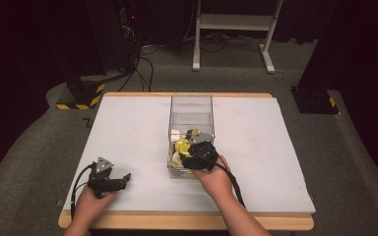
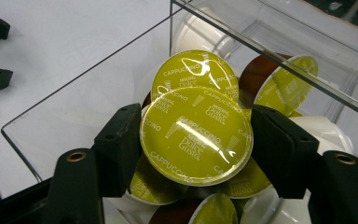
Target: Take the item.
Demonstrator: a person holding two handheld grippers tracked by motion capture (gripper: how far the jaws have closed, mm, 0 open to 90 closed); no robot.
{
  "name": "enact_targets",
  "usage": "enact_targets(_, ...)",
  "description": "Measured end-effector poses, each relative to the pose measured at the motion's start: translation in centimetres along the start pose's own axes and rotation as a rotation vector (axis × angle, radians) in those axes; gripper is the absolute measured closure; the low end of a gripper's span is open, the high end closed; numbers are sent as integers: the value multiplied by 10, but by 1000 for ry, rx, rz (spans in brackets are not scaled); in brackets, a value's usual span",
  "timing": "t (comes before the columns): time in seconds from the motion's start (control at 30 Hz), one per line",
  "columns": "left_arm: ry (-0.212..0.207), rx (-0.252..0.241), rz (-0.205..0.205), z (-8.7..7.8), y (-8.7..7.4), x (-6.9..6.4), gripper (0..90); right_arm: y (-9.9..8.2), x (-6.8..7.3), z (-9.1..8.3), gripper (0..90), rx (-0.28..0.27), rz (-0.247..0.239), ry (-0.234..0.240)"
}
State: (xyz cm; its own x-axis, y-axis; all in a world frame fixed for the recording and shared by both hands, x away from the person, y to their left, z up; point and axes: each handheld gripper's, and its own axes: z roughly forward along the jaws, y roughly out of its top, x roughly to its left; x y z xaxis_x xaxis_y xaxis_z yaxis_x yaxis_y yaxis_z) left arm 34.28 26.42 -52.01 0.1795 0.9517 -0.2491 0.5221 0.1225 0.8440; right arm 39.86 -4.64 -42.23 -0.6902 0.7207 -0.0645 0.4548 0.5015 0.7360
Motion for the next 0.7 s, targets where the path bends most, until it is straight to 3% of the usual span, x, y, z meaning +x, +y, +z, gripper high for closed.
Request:
enact_targets(0.4,0,-4,-5,0,0,0,138,0,0,-1,376,-5,-2,2)
enact_targets(0.7,0,1,1,0,0,0,138,-3,2,-6,378,-47,-15,1)
